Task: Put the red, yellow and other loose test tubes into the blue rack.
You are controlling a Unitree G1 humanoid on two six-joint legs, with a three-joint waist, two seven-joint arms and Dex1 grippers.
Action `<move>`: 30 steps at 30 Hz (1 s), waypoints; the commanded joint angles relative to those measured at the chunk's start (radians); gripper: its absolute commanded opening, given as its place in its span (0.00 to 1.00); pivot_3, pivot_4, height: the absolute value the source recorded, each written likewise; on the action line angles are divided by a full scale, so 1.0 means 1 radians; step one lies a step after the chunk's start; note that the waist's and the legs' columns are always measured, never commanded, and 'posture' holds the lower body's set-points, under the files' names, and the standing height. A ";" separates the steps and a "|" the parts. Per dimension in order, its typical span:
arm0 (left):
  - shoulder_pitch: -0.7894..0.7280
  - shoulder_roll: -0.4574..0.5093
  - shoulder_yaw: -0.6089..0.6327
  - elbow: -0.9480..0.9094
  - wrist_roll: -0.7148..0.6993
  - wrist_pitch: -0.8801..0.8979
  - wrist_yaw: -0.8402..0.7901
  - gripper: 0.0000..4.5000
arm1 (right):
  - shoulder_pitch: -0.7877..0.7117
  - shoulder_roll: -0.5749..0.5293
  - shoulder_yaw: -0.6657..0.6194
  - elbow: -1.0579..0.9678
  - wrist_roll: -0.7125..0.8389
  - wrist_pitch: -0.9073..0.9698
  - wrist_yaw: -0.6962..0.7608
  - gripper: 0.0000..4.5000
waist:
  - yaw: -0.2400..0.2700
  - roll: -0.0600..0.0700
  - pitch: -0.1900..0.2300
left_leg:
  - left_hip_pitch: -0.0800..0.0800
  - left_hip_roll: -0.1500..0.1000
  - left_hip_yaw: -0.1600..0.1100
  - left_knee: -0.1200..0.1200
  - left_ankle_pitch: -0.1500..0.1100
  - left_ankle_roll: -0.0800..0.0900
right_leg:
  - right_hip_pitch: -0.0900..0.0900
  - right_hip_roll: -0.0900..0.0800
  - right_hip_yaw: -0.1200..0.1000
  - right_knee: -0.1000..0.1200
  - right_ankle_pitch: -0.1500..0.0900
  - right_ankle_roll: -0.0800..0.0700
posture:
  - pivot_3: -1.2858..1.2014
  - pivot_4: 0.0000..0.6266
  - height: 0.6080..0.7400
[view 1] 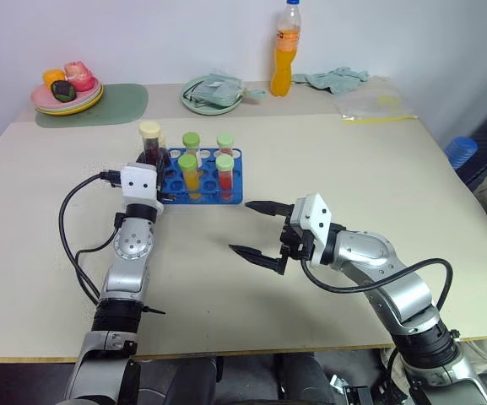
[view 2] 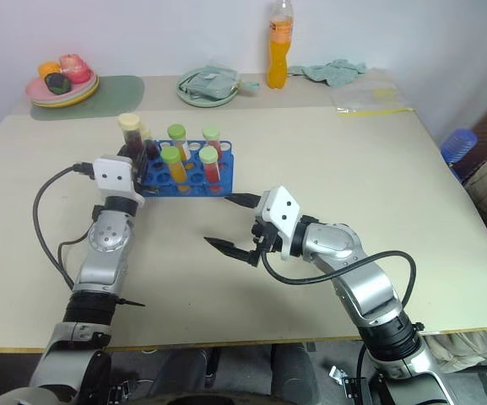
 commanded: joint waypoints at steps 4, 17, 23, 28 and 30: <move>0.023 -0.012 0.014 -0.031 -0.010 0.027 -0.014 0.17 | -0.012 0.000 -0.021 -0.031 0.012 -0.013 0.006 1.00 | 0.000 0.000 0.000 | 0.000 0.000 0.000 0.000 0.000 0.000 | 0.000 0.000 0.000 0.000 0.000 0.000 | 0.52 0.24 1.00; -0.013 -0.058 0.032 0.034 -0.061 0.020 -0.044 0.17 | -0.028 0.008 -0.014 -0.023 0.007 -0.014 0.009 1.00 | 0.000 0.000 0.000 | 0.000 0.000 -0.001 0.000 0.000 0.000 | 0.001 0.000 0.000 0.000 0.000 0.000 | 0.52 0.24 1.00; -0.006 -0.063 0.025 0.044 -0.056 -0.002 -0.046 0.40 | -0.021 0.003 -0.021 -0.030 0.009 -0.012 0.007 1.00 | 0.000 0.000 0.000 | 0.000 0.000 -0.001 0.000 0.000 0.000 | 0.001 0.000 0.000 0.000 0.000 0.000 | 0.52 0.24 1.00; 0.016 -0.072 0.036 0.000 -0.055 -0.005 -0.027 0.93 | -0.020 -0.003 -0.037 -0.036 0.020 -0.010 0.009 1.00 | -0.001 0.000 0.000 | 0.000 0.000 -0.001 0.000 0.000 0.000 | 0.000 0.000 0.000 0.000 0.000 0.000 | 0.52 0.24 1.00; 0.042 -0.073 0.049 -0.060 -0.081 0.005 -0.033 0.99 | -0.027 -0.005 -0.053 -0.042 0.032 0.001 0.007 1.00 | -0.001 0.000 0.000 | 0.000 0.000 -0.001 0.000 0.000 0.000 | 0.000 0.000 0.000 0.000 0.000 0.000 | 0.52 0.24 1.00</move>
